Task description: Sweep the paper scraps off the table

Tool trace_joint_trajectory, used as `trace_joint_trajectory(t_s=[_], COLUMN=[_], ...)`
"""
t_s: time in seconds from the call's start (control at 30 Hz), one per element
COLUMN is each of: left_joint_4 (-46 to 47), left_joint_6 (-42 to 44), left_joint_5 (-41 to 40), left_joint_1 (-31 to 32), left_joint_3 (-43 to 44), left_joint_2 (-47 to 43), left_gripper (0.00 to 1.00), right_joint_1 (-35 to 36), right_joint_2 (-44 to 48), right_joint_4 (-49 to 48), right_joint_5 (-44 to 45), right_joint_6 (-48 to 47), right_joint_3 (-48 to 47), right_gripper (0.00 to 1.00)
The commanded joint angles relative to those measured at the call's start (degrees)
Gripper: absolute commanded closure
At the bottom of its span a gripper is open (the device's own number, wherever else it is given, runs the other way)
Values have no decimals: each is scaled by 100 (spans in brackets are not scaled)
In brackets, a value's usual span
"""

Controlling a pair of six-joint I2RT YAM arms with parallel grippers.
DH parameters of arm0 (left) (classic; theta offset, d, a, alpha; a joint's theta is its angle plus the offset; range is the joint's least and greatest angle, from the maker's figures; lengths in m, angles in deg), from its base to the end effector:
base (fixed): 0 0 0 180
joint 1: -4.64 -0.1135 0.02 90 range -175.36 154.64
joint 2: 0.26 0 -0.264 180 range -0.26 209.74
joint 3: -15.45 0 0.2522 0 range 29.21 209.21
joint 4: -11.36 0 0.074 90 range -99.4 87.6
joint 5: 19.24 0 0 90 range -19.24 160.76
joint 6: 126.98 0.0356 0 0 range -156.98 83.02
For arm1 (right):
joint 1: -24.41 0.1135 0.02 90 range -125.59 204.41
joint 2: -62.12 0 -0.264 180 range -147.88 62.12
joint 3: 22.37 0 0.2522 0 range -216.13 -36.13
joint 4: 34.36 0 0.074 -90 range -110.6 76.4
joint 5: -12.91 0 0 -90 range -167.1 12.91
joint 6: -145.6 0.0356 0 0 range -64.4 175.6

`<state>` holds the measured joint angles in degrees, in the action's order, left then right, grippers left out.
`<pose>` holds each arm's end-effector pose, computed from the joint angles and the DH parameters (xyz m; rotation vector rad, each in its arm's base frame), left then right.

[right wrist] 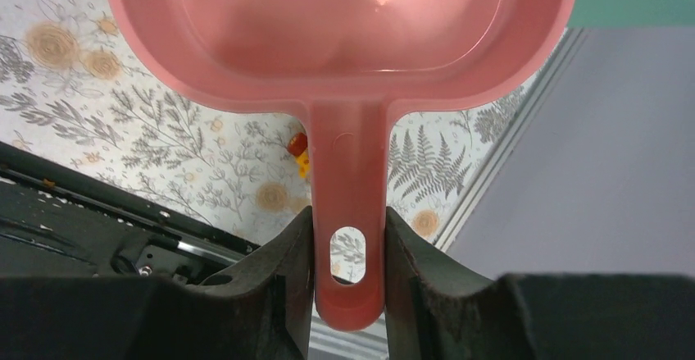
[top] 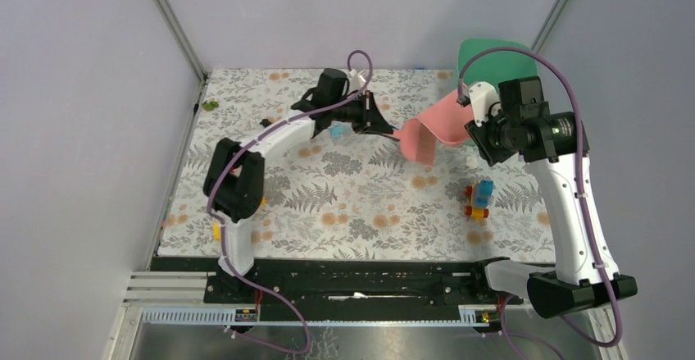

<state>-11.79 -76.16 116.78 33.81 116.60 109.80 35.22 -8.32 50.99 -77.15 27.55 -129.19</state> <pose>0.3747 -0.2385 0.2700 0.3350 2.3176 -1.5098 0.2029 0.0388 0.4292 -0.8088 2.2915 -0.1350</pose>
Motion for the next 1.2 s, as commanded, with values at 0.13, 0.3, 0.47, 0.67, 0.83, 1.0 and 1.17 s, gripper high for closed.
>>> trace_joint_trajectory(t_s=[0.13,0.3,0.47,0.67,0.83,1.0,1.17], left_joint_4=[2034,2698,3016,2819,2277,2192,1648], left_joint_6=[-2291,-3288,-3481,-3581,-3482,-3411,-2974], left_joint_5=[-297,-586,-594,-789,-1142,-1132,-1108], left_joint_1=[674,1082,1324,1447,1443,1290,822], left_joint_3=[827,646,675,873,1108,854,119], left_joint_2=[1440,1803,2067,2678,3064,2775,2064], left_gripper=[100,100,100,100,100,100,100], right_joint_1=[-17,-17,-10,-18,-22,-16,-20], right_joint_2=[244,250,215,193,182,223,397], right_joint_4=[722,848,961,924,892,896,833], right_joint_5=[724,886,935,914,822,700,418], right_joint_6=[-13,119,206,301,351,273,-242], right_joint_3=[-488,-584,-637,-568,-442,-344,212], right_gripper=[100,100,100,100,100,100,100])
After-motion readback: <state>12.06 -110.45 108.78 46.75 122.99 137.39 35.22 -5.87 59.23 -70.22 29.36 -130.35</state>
